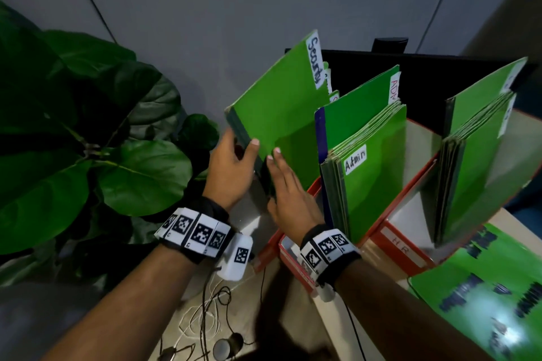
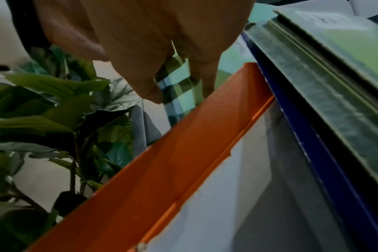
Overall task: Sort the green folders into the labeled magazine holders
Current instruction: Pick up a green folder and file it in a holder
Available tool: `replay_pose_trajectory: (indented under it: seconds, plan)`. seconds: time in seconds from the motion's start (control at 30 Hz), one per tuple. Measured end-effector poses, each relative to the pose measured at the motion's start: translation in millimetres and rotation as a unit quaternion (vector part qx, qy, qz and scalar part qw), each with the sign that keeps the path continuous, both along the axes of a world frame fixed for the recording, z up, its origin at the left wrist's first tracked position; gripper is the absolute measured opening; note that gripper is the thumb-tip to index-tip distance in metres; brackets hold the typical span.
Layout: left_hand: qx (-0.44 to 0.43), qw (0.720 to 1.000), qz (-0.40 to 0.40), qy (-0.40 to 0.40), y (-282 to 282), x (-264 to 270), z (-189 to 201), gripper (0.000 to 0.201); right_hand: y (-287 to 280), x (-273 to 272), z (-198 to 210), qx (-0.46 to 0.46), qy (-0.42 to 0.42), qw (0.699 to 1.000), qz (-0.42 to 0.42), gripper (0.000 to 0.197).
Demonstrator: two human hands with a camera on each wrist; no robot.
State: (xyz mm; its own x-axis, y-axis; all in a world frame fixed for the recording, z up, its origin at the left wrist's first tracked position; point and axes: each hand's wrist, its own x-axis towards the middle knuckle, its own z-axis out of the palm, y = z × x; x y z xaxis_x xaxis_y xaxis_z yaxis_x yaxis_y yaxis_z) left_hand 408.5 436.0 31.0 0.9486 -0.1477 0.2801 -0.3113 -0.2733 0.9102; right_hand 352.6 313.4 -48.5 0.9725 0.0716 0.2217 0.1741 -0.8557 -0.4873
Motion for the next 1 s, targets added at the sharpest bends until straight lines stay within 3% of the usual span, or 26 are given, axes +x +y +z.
replay_pose_trajectory:
  seconds: [0.07,0.13,0.27,0.37,0.47,0.53,0.6,0.73,0.87,1.0]
  plan:
    - [-0.059,0.998,0.001,0.021,-4.6,7.1,0.6,0.054,-1.7,5.3,-5.9,-0.023,0.012,0.999,-0.028,0.09]
    - [-0.082,0.996,0.01,0.042,-7.8,12.9,0.1,0.067,-2.9,9.4,-10.5,-0.046,0.023,0.997,-0.049,0.091]
    - [0.026,0.999,0.036,0.013,-11.6,26.3,-16.2,0.061,-0.8,15.3,-15.3,-0.169,0.047,0.984,-0.044,0.087]
    - [0.087,0.991,0.1,-0.004,-11.6,33.9,-33.0,0.053,0.5,18.7,-15.9,-0.202,0.082,0.975,-0.049,0.08]
    - [0.063,0.981,0.135,0.122,-12.0,31.7,-67.3,0.043,-1.1,18.4,-14.8,-0.212,0.101,0.971,-0.046,0.08]
    - [0.09,0.96,0.086,0.249,-13.9,29.1,-94.5,0.044,-4.1,18.4,-14.4,-0.226,0.1,0.968,-0.041,0.076]
    - [0.143,0.941,0.026,0.305,-16.2,26.9,-112.1,0.046,-7.7,18.5,-14.0,-0.238,0.1,0.965,-0.037,0.073]
    - [0.154,0.944,0.075,0.281,-27.1,21.6,-112.3,0.016,-12.2,16.8,-15.9,-0.238,0.073,0.968,-0.042,0.065]
    - [0.204,0.945,0.087,0.242,-28.0,20.9,-109.0,0.012,-19.1,14.3,-18.7,-0.232,0.052,0.971,-0.014,0.058]
    - [0.265,0.933,0.088,0.229,-22.9,27.3,-100.3,0.026,-27.4,8.7,-16.6,-0.211,0.029,0.977,0.019,0.058]
